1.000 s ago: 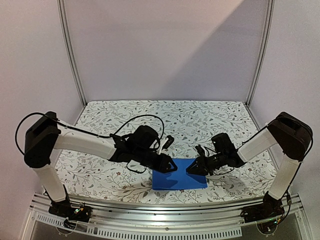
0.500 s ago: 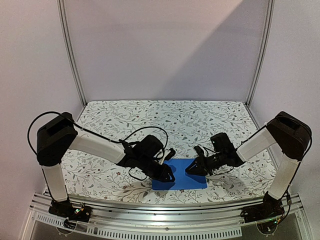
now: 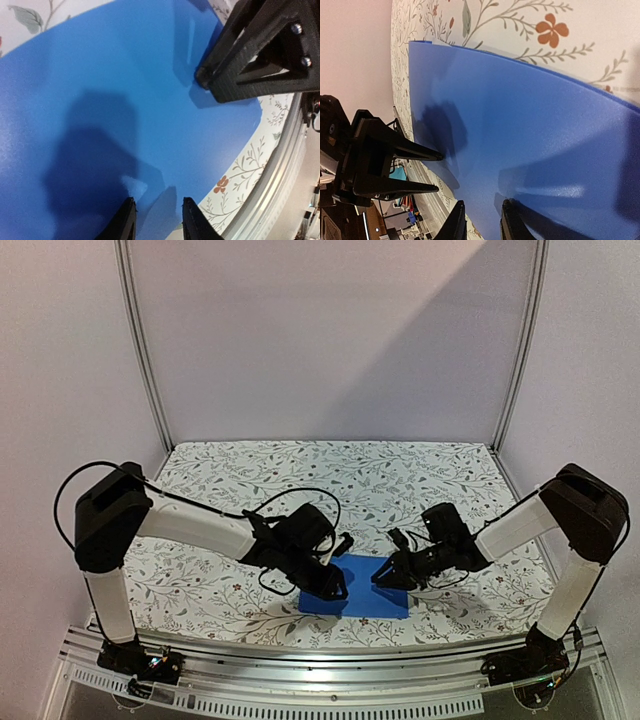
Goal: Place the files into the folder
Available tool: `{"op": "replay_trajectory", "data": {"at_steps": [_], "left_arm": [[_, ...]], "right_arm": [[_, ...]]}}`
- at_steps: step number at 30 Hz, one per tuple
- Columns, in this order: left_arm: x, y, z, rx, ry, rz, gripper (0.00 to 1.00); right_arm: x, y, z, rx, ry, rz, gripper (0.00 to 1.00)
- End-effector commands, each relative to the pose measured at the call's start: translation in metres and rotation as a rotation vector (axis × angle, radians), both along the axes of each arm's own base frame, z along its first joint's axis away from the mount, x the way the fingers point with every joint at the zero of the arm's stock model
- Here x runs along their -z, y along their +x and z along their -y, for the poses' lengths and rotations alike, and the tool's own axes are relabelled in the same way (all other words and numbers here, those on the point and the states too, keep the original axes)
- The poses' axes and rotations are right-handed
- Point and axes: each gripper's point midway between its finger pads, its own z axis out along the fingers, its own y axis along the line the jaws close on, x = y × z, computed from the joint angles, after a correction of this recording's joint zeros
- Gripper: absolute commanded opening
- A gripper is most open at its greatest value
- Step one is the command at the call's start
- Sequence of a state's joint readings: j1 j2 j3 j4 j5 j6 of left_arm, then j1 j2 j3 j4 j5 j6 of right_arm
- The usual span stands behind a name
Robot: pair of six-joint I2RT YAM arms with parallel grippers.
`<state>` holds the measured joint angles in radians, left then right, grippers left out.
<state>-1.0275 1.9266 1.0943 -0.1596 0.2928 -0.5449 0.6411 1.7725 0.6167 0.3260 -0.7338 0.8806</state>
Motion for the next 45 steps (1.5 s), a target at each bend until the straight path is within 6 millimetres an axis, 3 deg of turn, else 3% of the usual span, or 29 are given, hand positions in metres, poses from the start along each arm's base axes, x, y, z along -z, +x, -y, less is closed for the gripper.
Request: {"op": "replay_trajectory", "data": {"at_steps": [1, 7, 12, 15, 18, 19, 21, 22, 24, 27, 30, 32, 35, 37, 41, 45], "left_arm": [[0.009, 0.008, -0.022, 0.039, 0.181, 0.069, 0.34], [-0.067, 0.039, 0.018, 0.104, 0.072, 0.215, 0.41], [-0.127, 0.087, 0.021, 0.08, 0.081, 0.376, 0.46], [-0.159, 0.134, -0.003, -0.035, 0.135, 0.519, 0.48], [-0.184, 0.18, -0.048, -0.206, 0.227, 0.681, 0.49], [-0.187, 0.194, -0.068, -0.269, 0.254, 0.714, 0.5], [-0.199, 0.209, -0.103, -0.391, 0.27, 0.772, 0.54], [-0.204, 0.212, -0.118, -0.438, 0.26, 0.788, 0.56], [-0.215, 0.214, -0.145, -0.525, 0.231, 0.856, 0.62], [-0.219, 0.208, -0.204, -0.688, 0.425, 1.026, 0.82], [-0.239, 0.199, -0.225, -0.783, 0.53, 1.136, 0.99], [-0.243, 0.197, -0.238, -0.906, 0.452, 1.107, 0.99], [-0.248, 0.195, -0.237, -0.971, 0.218, 1.069, 0.99], [-0.248, 0.193, -0.23, -0.959, 0.082, 1.042, 1.0], [-0.247, 0.196, -0.212, -0.877, 0.038, 1.002, 1.0], [-0.222, 0.213, -0.208, -0.866, -0.035, 0.822, 0.99]], "right_arm": [[-0.026, 0.018, -0.006, -0.017, 0.019, 0.115, 0.25], [-0.074, 0.058, -0.002, 0.039, 0.024, 0.291, 0.3], [-0.106, 0.093, 0.02, 0.115, -0.074, 0.461, 0.39], [-0.115, 0.117, 0.051, 0.217, -0.236, 0.563, 0.46], [-0.122, 0.14, 0.096, 0.37, -0.447, 0.675, 0.58], [-0.126, 0.146, 0.112, 0.43, -0.511, 0.724, 0.64], [-0.136, 0.15, 0.139, 0.503, -0.612, 0.832, 0.86], [-0.145, 0.152, 0.148, 0.547, -0.635, 0.883, 0.97], [-0.156, 0.152, 0.159, 0.567, -0.681, 0.959, 0.99], [-0.167, 0.16, 0.184, 0.664, -0.811, 0.988, 0.99], [-0.169, 0.167, 0.201, 0.777, -0.904, 0.899, 0.99], [-0.166, 0.171, 0.198, 0.762, -0.932, 0.863, 0.99], [-0.184, 0.17, 0.182, 0.745, -0.886, 0.917, 0.99], [-0.207, 0.163, 0.171, 0.739, -0.818, 1.003, 0.99], [-0.243, 0.149, 0.168, 0.75, -0.732, 1.128, 0.99], [-0.254, 0.143, 0.168, 0.744, -0.702, 1.162, 0.99]]}}
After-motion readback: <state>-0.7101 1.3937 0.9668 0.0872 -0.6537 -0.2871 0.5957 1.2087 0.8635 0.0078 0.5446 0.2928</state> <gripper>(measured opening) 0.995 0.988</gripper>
